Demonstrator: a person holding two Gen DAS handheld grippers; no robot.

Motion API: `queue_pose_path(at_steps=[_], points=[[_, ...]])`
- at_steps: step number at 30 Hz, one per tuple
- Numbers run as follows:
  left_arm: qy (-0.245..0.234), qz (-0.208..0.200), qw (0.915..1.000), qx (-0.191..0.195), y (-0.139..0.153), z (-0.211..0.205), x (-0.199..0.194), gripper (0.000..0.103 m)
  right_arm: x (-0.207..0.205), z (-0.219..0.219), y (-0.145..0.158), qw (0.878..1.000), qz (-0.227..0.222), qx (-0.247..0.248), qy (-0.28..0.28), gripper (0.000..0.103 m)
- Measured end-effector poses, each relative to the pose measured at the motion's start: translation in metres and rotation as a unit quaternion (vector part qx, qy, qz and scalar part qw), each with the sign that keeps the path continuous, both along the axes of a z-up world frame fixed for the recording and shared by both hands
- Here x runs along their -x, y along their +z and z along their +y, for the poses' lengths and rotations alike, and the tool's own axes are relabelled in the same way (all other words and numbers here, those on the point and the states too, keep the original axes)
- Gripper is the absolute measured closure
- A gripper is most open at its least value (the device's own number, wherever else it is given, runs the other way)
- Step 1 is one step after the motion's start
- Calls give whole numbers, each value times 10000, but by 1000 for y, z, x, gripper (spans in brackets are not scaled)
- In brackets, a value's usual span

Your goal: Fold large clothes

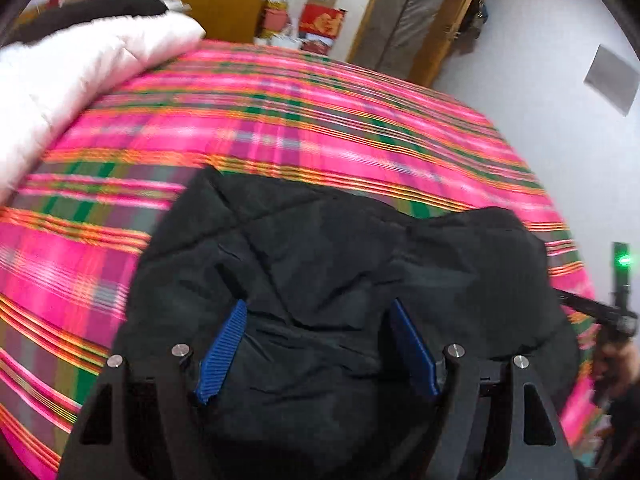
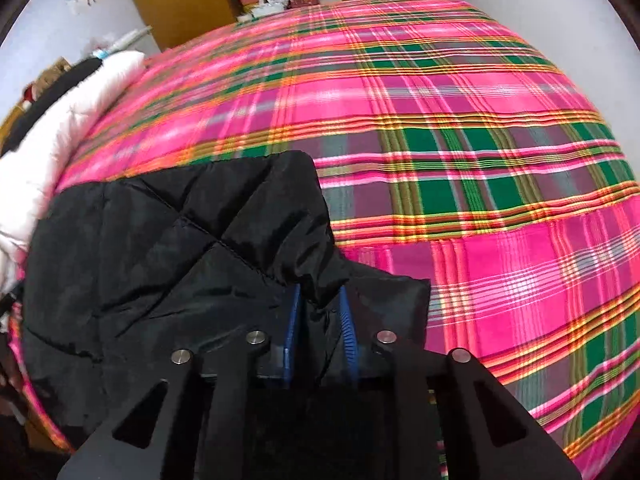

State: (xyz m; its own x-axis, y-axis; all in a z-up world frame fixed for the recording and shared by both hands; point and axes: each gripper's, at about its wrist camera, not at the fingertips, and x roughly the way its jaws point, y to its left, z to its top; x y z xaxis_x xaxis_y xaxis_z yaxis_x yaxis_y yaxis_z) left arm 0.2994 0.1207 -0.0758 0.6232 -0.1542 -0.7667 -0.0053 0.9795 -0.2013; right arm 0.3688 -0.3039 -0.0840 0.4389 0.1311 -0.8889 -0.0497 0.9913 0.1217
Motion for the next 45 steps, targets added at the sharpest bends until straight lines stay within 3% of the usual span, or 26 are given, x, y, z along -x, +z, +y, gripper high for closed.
queue_pose_path(at_steps=[3, 6, 8, 11, 12, 14, 17, 20, 27, 33, 45], points=[[285, -1, 9984, -481, -6, 4, -7, 27, 0, 2, -3, 9999, 37, 126, -62, 82], [507, 78, 9987, -32, -6, 20, -6, 27, 12, 5, 21, 9992, -241, 247, -182, 79], [615, -15, 9979, 194, 2, 28, 2, 27, 34, 14, 51, 9974, -713, 129, -63, 79], [613, -122, 9969, 478, 11, 34, 10, 27, 69, 40, 75, 9919, -1187, -299, 336, 63], [557, -132, 9964, 633, 13, 33, 13, 27, 82, 58, 75, 9898, -1223, -381, 628, 57], [366, -158, 9953, 884, 14, 29, 19, 27, 98, 95, 58, 9866, -1033, -281, 1230, 57], [58, -193, 9973, 709, 16, 13, 26, 27, 98, 131, 30, 9831, -901, 137, 1589, 57], [-81, -171, 9995, 256, 14, 0, 24, 27, 68, 134, 16, 9877, -823, 131, 1320, 58], [391, -59, 9991, 119, 4, 14, 1, 27, 27, 131, 3, 9908, -805, 591, 912, 57], [740, 51, 9969, -271, -11, 31, -8, 27, 18, 107, 1, 9960, -654, 380, 478, 57], [823, 58, 9966, 21, -41, 42, -19, 23, 20, 46, -22, 9958, -833, 290, -245, 58]])
